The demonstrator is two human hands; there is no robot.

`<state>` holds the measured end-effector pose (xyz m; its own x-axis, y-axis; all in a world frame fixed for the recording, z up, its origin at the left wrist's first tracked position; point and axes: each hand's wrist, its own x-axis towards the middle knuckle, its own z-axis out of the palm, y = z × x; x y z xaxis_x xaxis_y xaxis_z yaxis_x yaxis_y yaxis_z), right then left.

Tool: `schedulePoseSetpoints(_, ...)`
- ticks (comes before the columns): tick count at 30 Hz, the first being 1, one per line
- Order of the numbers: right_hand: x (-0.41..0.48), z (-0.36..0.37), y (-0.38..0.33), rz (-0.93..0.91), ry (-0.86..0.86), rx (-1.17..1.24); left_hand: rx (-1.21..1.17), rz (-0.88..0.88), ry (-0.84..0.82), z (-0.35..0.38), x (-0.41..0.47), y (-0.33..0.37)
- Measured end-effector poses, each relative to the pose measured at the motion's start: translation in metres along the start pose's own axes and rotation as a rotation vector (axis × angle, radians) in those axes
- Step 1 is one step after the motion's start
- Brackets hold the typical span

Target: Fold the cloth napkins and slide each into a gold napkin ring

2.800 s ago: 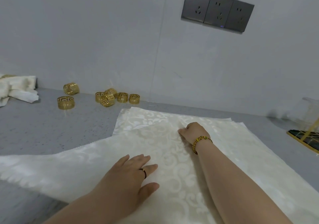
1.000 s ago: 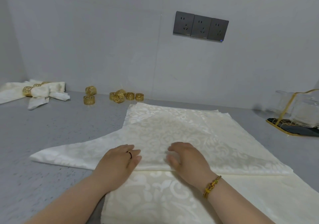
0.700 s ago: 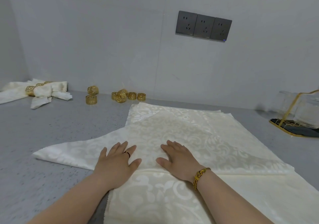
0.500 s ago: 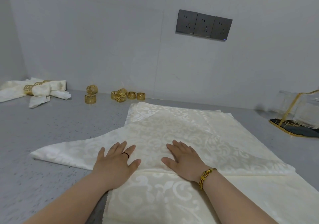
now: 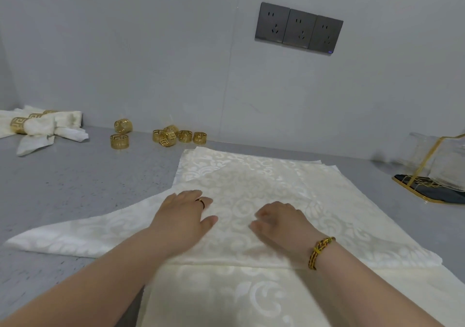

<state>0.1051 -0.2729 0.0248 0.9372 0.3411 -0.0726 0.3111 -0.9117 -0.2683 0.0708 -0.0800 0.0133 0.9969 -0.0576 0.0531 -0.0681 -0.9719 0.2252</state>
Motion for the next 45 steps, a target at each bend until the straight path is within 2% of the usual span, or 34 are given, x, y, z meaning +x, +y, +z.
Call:
schedulePoseSetpoints(3,0.034,-0.007,0.006,0.030,0.090,0.116,-0.028,0.016,-0.026,0.013,0.023,-0.003)
schedulePoseSetpoints(6,0.074,-0.009,0.010,0.035,0.092,0.155,0.018,0.053,-0.109,0.023,0.030,-0.008)
schedulePoseSetpoints(11,0.149,-0.004,-0.001,0.020,0.076,0.121,0.070,0.080,-0.115,0.030,0.035,-0.011)
schedulePoseSetpoints(14,0.177,0.003,-0.008,0.000,0.027,-0.002,0.099,0.082,-0.117,0.031,0.036,-0.011)
schedulePoseSetpoints(23,0.172,0.014,-0.001,-0.007,0.008,-0.138,0.104,0.086,-0.119,0.025,0.032,-0.008)
schedulePoseSetpoints(36,0.180,0.008,-0.005,0.053,-0.029,-0.188,0.066,0.068,-0.120,0.026,0.032,-0.010)
schedulePoseSetpoints(42,0.195,0.009,-0.005,0.090,0.065,-0.070,0.016,0.066,-0.133,0.029,0.037,-0.015)
schedulePoseSetpoints(45,0.203,0.007,-0.002,0.118,0.120,0.129,0.008,0.071,-0.133,0.030,0.039,-0.016)
